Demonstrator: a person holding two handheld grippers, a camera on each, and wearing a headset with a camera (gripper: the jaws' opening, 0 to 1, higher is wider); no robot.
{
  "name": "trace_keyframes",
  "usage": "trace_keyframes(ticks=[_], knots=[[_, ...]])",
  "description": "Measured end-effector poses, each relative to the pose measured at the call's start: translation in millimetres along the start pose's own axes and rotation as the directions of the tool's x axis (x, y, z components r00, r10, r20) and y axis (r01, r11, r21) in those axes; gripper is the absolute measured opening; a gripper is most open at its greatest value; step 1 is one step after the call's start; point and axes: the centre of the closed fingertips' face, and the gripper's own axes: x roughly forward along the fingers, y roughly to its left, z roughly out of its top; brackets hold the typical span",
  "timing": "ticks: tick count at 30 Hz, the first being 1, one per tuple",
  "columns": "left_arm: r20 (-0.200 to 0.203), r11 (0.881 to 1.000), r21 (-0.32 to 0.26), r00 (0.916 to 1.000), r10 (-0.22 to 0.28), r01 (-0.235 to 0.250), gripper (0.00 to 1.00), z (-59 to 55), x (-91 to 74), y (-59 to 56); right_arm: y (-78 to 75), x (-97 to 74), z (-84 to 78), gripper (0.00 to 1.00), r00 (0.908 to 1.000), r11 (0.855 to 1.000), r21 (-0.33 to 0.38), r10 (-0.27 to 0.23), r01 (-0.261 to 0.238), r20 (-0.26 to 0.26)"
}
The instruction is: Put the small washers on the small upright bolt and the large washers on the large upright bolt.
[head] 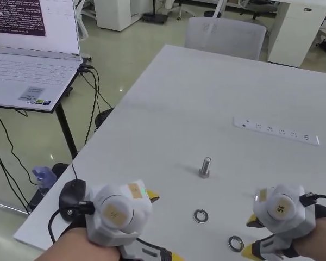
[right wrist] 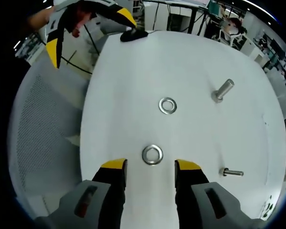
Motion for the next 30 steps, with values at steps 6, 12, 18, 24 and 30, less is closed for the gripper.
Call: trace_keyframes(ticks=[6, 12, 18, 24, 30], knots=[[-0.001, 1.0, 0.007, 1.0, -0.008, 0.008, 0.83, 0.4, 0.0, 0.5, 0.8, 12.4, 0.2, 0.4, 1.0, 1.0, -0.019, 0.002, -0.002, -0.009], [-0.011, 1.0, 0.012, 0.9998, -0.016, 0.016, 0.83, -1.7, 0.4, 1.0, -1.6, 24.8, -2.8, 0.4, 0.9997, 1.0, -0.024, -0.004, 0.004, -0.024], [-0.011, 1.0, 0.011, 0.9998, -0.017, 0.017, 0.83, -2.4, -0.5, 3.0, -4.0, 28.7, -4.2, 0.38, 0.9995, 1.0, -0.027, -0.009, 0.008, -0.03], [-0.01, 1.0, 0.008, 0.9998, -0.018, 0.018, 0.82, -4.4, -1.9, 3.5, -2.5, 30.1, -4.2, 0.38, 0.9993, 0.999, -0.032, -0.009, 0.008, -0.038], [-0.011, 1.0, 0.008, 0.9998, -0.019, 0.019, 0.82, -6.1, -3.9, 4.6, -0.7, 34.4, -5.5, 0.36, 0.9986, 0.999, -0.039, -0.001, -0.001, -0.054]])
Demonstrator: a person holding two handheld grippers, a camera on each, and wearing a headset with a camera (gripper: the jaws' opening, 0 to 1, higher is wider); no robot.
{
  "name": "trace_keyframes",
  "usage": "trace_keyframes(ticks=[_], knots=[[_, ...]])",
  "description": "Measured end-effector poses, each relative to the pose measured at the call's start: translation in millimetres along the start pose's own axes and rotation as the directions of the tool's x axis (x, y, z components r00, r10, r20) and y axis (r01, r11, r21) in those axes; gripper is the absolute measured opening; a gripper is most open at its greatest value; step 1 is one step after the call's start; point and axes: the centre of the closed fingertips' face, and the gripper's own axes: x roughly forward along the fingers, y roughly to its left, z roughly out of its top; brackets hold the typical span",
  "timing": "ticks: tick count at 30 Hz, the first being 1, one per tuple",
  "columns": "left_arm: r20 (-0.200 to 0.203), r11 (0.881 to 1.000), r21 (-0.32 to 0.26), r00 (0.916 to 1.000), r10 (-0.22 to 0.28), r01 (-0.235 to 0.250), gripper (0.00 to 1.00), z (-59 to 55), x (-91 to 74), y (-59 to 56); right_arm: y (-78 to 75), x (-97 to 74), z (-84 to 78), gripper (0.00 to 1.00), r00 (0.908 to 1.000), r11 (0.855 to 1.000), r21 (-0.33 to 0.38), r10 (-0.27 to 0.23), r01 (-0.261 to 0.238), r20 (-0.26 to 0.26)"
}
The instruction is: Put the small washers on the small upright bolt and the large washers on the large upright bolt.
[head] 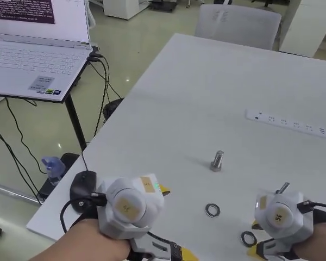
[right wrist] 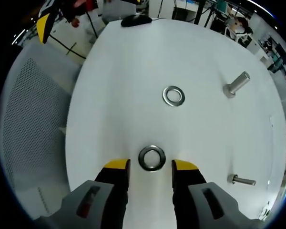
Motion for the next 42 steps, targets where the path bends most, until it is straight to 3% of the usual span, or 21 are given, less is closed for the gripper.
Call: trace_keyframes(ticks=[11, 21, 33, 42], knots=[[-0.004, 1.0, -0.001, 1.0, 0.0, 0.0, 0.81, -3.6, -1.1, 0.2, -1.3, 1.4, 0.3, 0.34, 0.9998, 0.999, 0.044, 0.021, -0.021, -0.008], [0.002, 1.0, -0.001, 1.0, 0.002, -0.002, 0.81, -1.3, -0.3, 1.0, -3.9, 2.7, 1.7, 0.31, 0.9988, 0.995, 0.095, 0.007, -0.002, -0.048], [0.006, 1.0, -0.011, 1.0, 0.008, -0.007, 0.8, -2.1, -0.6, -0.6, -1.9, 2.9, 3.5, 0.23, 0.9935, 0.997, 0.074, 0.008, 0.001, -0.114], [0.002, 1.0, -0.007, 1.0, 0.004, -0.004, 0.8, -1.4, 1.4, -1.6, -3.8, 1.5, 2.9, 0.2, 0.9944, 0.996, 0.091, 0.026, -0.017, -0.103]])
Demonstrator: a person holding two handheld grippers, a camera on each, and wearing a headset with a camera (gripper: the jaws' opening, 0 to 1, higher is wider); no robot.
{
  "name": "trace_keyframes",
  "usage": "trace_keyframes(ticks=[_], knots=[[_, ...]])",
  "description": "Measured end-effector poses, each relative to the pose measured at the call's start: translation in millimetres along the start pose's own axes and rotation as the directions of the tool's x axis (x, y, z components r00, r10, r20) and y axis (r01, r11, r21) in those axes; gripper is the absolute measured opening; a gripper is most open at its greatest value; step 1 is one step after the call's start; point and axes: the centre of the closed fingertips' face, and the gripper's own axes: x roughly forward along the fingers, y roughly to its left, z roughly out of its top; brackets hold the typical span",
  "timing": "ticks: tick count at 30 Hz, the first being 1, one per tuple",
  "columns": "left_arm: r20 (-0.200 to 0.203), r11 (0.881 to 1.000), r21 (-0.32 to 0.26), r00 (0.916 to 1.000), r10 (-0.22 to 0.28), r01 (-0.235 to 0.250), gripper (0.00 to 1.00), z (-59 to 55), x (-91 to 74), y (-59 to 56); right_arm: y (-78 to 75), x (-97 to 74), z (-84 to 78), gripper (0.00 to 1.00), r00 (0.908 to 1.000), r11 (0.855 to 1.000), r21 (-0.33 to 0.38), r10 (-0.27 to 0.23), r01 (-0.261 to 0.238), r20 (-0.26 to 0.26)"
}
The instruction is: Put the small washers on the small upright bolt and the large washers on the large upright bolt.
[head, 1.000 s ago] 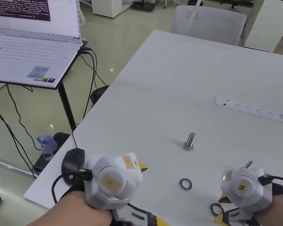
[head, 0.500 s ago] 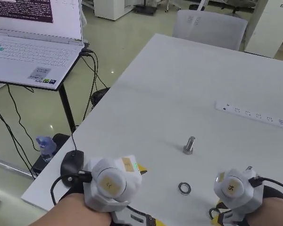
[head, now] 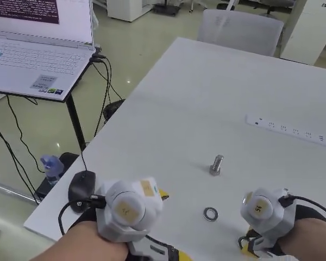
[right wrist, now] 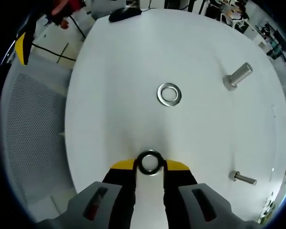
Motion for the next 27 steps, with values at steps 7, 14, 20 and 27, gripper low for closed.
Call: trace_keyframes(ticks=[7, 14, 20, 27], knots=[[-0.002, 1.0, 0.003, 1.0, 0.002, -0.002, 0.79, 1.8, -0.6, 1.3, -5.6, -2.0, 0.2, 0.2, 0.9999, 1.0, 0.006, 0.014, -0.014, 0.003], [-0.006, 1.0, 0.002, 1.0, 0.006, -0.006, 0.79, 0.6, -1.5, 1.7, -20.2, -17.4, -0.1, 0.2, 0.9999, 1.0, 0.022, 0.014, -0.014, 0.003], [-0.008, 1.0, 0.003, 0.9999, 0.009, -0.009, 0.78, -1.0, -2.5, 2.8, -31.1, -32.8, 3.2, 0.21, 0.9998, 1.0, 0.015, 0.018, -0.018, 0.0], [-0.008, 1.0, 0.001, 0.9999, 0.014, -0.014, 0.78, -1.6, -5.1, 4.4, -43.6, -52.4, 9.1, 0.21, 0.9999, 1.0, -0.004, -0.002, 0.002, -0.014]])
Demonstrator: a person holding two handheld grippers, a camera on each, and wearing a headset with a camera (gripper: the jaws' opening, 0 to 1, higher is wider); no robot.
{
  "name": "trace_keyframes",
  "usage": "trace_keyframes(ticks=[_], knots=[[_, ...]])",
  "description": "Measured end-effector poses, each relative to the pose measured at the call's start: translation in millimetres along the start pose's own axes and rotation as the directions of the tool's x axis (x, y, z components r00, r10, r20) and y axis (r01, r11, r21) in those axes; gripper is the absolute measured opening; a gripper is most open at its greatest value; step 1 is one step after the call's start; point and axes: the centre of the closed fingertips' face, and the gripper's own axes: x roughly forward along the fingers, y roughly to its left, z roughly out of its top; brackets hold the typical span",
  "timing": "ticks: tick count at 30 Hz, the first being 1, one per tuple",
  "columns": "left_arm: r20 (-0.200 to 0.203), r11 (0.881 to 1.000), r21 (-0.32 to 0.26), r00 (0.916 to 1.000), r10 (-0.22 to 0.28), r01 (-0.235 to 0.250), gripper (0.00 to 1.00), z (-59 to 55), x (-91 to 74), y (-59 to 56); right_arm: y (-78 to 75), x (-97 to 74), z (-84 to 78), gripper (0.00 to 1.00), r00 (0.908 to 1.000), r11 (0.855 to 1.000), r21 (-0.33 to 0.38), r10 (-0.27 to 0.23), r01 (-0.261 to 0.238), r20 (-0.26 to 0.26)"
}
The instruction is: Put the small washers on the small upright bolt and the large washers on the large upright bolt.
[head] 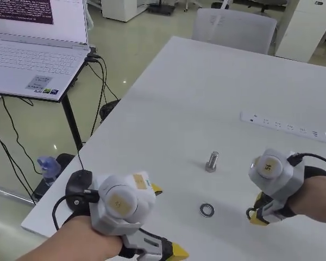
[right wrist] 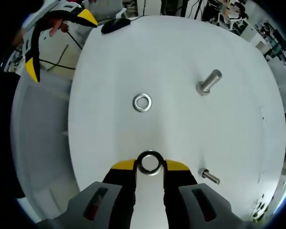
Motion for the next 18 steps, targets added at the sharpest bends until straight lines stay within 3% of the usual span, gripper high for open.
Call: trace_keyframes(ticks=[12, 18], knots=[[-0.004, 1.0, 0.009, 1.0, -0.005, 0.005, 0.78, -3.0, -1.5, -0.4, -21.1, -29.1, 16.9, 0.21, 0.9998, 1.0, -0.004, -0.017, 0.017, 0.001], [0.005, 1.0, 0.01, 1.0, -0.008, 0.008, 0.79, -1.2, -3.0, 4.7, -33.1, -41.0, 27.8, 0.21, 0.9997, 1.0, 0.005, -0.021, 0.021, 0.013]])
